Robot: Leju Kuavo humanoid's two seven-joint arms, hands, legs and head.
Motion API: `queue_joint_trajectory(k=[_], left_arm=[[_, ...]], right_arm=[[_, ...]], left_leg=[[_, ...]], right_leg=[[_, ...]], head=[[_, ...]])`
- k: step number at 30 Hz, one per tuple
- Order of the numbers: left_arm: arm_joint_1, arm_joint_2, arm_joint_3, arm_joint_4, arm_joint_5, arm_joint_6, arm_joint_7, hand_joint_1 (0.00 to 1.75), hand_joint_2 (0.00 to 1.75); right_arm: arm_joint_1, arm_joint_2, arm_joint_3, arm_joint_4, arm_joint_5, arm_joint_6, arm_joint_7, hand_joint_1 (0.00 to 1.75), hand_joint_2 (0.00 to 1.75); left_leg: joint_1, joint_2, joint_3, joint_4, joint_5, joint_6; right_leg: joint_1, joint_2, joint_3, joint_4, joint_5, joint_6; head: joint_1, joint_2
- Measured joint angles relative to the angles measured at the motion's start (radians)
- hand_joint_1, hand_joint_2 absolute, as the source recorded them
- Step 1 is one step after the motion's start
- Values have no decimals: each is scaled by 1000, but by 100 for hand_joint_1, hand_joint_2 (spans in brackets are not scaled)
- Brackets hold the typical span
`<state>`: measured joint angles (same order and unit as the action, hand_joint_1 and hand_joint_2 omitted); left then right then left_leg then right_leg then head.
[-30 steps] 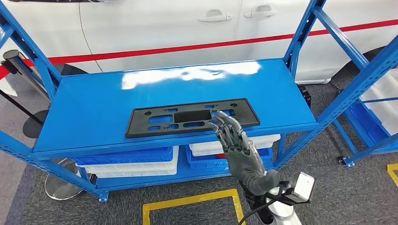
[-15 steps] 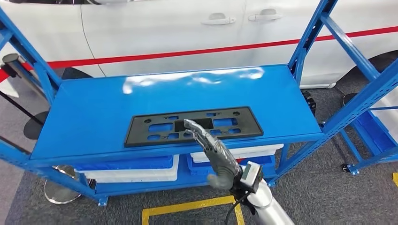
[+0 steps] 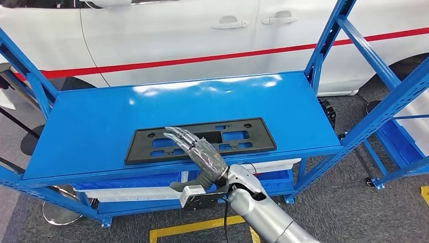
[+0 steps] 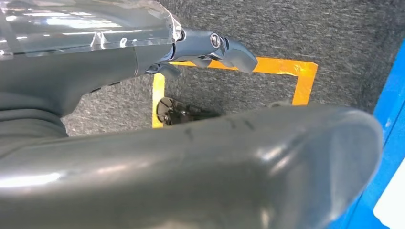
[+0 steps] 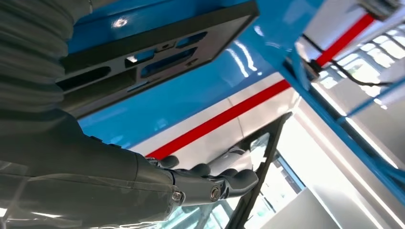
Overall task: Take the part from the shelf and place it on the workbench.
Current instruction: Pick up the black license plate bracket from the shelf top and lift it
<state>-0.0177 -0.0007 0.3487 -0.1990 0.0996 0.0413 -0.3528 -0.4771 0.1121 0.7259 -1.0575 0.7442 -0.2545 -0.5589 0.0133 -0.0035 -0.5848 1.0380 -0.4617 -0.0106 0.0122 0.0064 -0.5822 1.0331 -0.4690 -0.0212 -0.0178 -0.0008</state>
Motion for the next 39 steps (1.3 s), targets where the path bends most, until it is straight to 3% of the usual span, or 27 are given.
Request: queue_joint_trajectory(k=[2, 4, 7, 8, 9, 10, 13, 15, 18, 20, 22, 23, 24, 25, 28, 30, 31, 33, 35, 37, 38, 39], left_arm=[[-1, -1, 0, 0, -6, -1, 0, 0, 0], [-3, -4, 0, 0, -9, -2, 1, 0, 0], [-6, -4, 2, 0, -14, -1, 5, 0, 0], [-6, -4, 3, 0, -17, 0, 6, 0, 0], [-5, -4, 4, 0, -20, 0, 7, 0, 0], [-5, -5, 5, 0, -24, 0, 7, 0, 0], [-6, -5, 7, 0, -36, 0, 6, 0, 0], [-7, -4, 9, 0, -43, -1, 6, 0, 0], [-8, -4, 12, 0, -48, -3, 6, 0, 0], [-8, -4, 14, 0, -50, -4, 7, 0, 0], [-9, -3, 15, 0, -51, -6, 7, 0, 0], [-8, -3, 15, 0, -51, -6, 8, 0, 0], [-8, -2, 15, 0, -51, -6, 8, 0, 0], [-7, -2, 16, 0, -52, -6, 9, 0, 0], [-8, -1, 16, 0, -57, -7, 9, 0, 0], [-11, -1, 17, 0, -58, -8, 9, 0, 0], [-12, 0, 17, 0, -59, -9, 9, 0, 0], [-13, 0, 17, 0, -61, -9, 9, 0, 0], [-13, 0, 17, 0, -62, -10, 8, 0, 0], [-14, 0, 18, 0, -62, -10, 6, 0, 0], [-14, 0, 19, 0, -62, -10, 6, 0, 0], [-13, 0, 20, 0, -62, -10, 6, 0, 0]], right_arm=[[-18, 7, 26, 21, 108, -59, 55, 0, 175], [-39, 17, 50, 44, 212, -112, 113, 0, 175], [-68, 29, 76, 98, 310, -169, 188, 0, 175], [-75, 34, 83, 127, 340, -188, 214, 0, 175], [-82, 40, 88, 158, 374, -210, 243, 0, 175], [-90, 46, 90, 187, 404, -231, 269, 0, 175], [-126, 65, 91, 271, 494, -284, 342, 0, 175], [-146, 75, 91, 317, 538, -301, 379, 0, 175], [-159, 84, 91, 366, 575, -305, 411, 0, 175], [-172, 91, 91, 393, 587, -304, 421, 0, 175], [-181, 97, 91, 418, 597, -302, 427, 0, 175], [-182, 98, 91, 430, 603, -301, 431, 0, 175], [-182, 99, 91, 442, 611, -300, 437, 0, 175], [-182, 99, 91, 451, 620, -300, 443, 0, 175], [-188, 103, 91, 473, 645, -299, 461, 0, 175], [-194, 105, 90, 486, 656, -295, 469, 0, 175], [-196, 105, 90, 493, 661, -291, 474, 5, 175], [-199, 105, 89, 503, 668, -282, 486, 84, 175], [-205, 105, 87, 512, 676, -273, 500, 163, 175], [-207, 104, 86, 527, 688, -263, 516, 170, 175], [-206, 104, 86, 535, 694, -259, 522, 171, 175], [-205, 103, 86, 542, 698, -257, 528, 170, 175]], left_leg=[[3, 1, 1, -8, 4, 8], [8, 3, 4, -16, 9, 18], [10, 3, 4, -19, 11, 25], [10, 3, 4, -19, 10, 25], [10, 3, 4, -19, 10, 24], [11, 2, 6, -19, 9, 23], [10, 0, 11, -18, 5, 13], [8, 0, 10, -20, 5, 1], [9, 1, 10, -19, -1, -18], [9, 1, -14, 40, -40, -22], [8, 0, -75, 171, -102, -23], [8, 0, -105, 232, -122, -23], [8, 1, -122, 262, -122, -23], [8, 1, -122, 253, -102, -23], [7, 1, -41, 70, -4, -16], [4, -1, -11, 5, 10, -10], [2, -2, -9, 1, 7, -6], [6, -1, -9, -4, 10, 4], [9, 0, -8, -11, 14, 16], [9, 1, -8, -12, 15, 22], [9, 1, -8, -12, 14, 22], [9, 1, -8, -12, 14, 22]], right_leg=[[-2, 0, -2, 1, -1, 7], [-3, -1, -15, 34, -26, 17], [-13, -2, -100, 211, -111, 32], [-18, -2, -127, 260, -123, 35], [-21, -2, -138, 276, -117, 37], [-24, -3, -128, 249, -90, 38], [-25, -5, -38, 55, 4, 32], [-19, -5, -14, -1, 13, 26], [-17, -3, -12, -13, 17, 12], [-20, -3, -9, -21, 21, -1], [-16, -4, -7, -21, 20, -9], [-13, -4, -7, -20, 19, -11], [-12, -4, -7, -18, 17, -12], [-11, -3, -6, -16, 15, -13], [-9, 1, -1, -4, 4, -8], [-5, 2, -3, 1, 0, 0], [-4, 2, -5, 2, 0, 3], [-5, 1, -7, 7, -5, 11], [-7, 0, -30, 59, -39, 23], [-12, -1, -91, 184, -101, 33], [-15, -1, -123, 246, -122, 36], [-17, -1, -143, 281, -125, 37]], head=[[0, 0], [3, 0], [5, 0], [5, 0], [5, 0], [5, 0], [5, 0], [4, 0], [4, 0], [3, 0], [3, 0], [3, 0], [3, 0], [3, 0], [3, 0], [3, 0], [4, 0], [4, 0], [5, 0], [7, 0], [7, 0], [7, 0]])
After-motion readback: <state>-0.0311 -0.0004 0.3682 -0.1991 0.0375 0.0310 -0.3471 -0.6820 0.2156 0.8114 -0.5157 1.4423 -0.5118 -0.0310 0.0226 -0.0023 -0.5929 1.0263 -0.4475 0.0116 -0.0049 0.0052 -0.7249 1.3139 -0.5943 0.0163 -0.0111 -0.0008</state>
